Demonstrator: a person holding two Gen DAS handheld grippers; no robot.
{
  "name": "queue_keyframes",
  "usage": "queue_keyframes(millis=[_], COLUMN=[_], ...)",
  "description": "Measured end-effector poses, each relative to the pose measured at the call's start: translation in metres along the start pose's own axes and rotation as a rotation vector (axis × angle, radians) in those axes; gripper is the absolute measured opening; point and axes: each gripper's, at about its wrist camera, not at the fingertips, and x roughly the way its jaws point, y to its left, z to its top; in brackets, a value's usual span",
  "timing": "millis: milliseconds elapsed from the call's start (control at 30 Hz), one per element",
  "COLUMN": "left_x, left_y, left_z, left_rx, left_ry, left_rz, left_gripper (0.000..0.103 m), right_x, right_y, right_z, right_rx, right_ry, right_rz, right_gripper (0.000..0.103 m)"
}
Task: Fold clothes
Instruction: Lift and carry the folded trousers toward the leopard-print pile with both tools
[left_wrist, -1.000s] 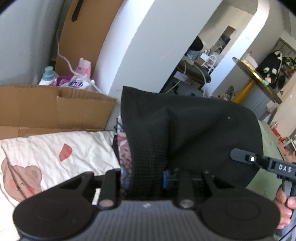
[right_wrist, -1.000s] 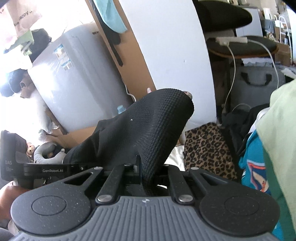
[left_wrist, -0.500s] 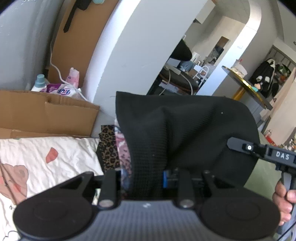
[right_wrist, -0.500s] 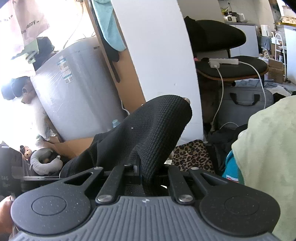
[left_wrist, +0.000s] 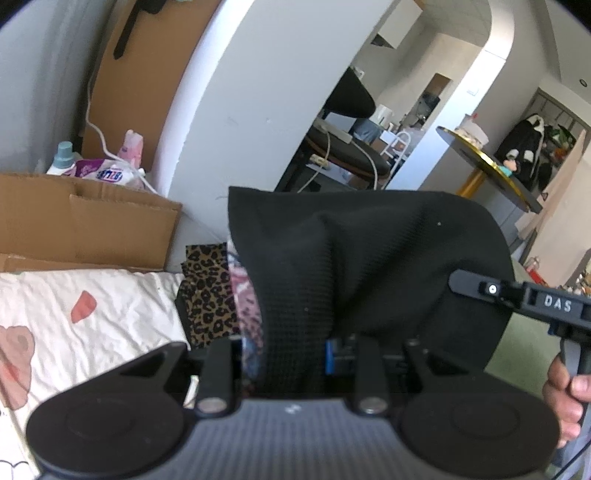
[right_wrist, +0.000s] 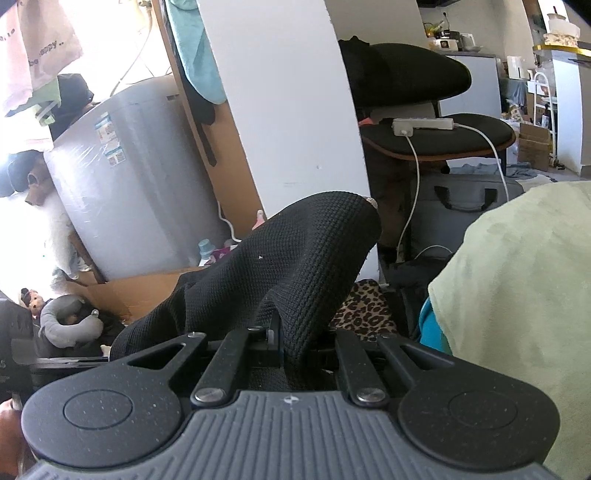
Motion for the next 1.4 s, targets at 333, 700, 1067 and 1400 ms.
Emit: queue_keyframes(millis=[333, 700, 1067, 1400], left_x=[0.019, 0.076, 0.149, 0.205], left_y=[0.006, 0.023, 0.038, 0.069], left_z=[-0.026, -0.033, -0.039, -0.044], left_rx=[-0.036, -0.103, -0.124, -0.151], left_ry=[-0.007, 0.004, 0.072, 0.103], left_rz=[0.0, 0.037, -0.014, -0.011], left_gripper=[0.03, 0.03, 0.03, 0.03], right_x=[0.022, 0.082, 0.141, 0.211], right_y=[-0.015, -0.034, -0.065, -0.08], right_z=[-0.014, -0.02, -0.023, -0.036], right_rx=[-0.049, -0.09, -0.146, -0.185], right_ry=[0.03, 0.065, 0.066, 0.071], right_rz=[-0.036, -0.11, -0.221, -0.255], right_gripper=[0.006, 0.006, 0.006, 0.006])
